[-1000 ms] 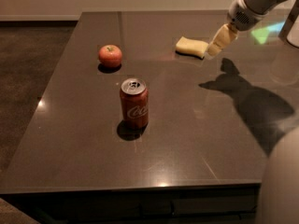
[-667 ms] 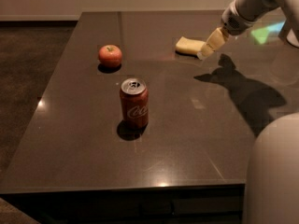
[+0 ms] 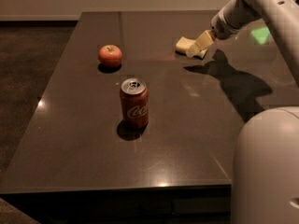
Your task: Move sponge near apple
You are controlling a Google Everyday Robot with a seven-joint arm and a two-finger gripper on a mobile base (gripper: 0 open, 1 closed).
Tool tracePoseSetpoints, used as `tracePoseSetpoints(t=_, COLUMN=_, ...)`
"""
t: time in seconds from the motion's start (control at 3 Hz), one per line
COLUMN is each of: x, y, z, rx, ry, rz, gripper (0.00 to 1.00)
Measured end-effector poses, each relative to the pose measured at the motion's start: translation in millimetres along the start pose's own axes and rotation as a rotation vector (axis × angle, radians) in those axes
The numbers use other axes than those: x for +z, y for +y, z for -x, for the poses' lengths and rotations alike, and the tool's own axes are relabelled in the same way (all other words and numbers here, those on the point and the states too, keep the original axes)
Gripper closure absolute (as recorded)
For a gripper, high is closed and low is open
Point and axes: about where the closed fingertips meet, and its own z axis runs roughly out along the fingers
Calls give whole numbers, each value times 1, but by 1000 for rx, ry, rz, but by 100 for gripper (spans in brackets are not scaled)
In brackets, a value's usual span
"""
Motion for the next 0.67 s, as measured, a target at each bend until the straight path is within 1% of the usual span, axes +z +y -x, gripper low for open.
tracePoseSetpoints(t=0.33, x=18, y=2, z=5, rx=41, ry=0, rz=-4, gripper=0)
tracePoseSetpoints(t=0.67, x=30, y=0, z=4, rx=69, ry=12, rz=-8, gripper=0)
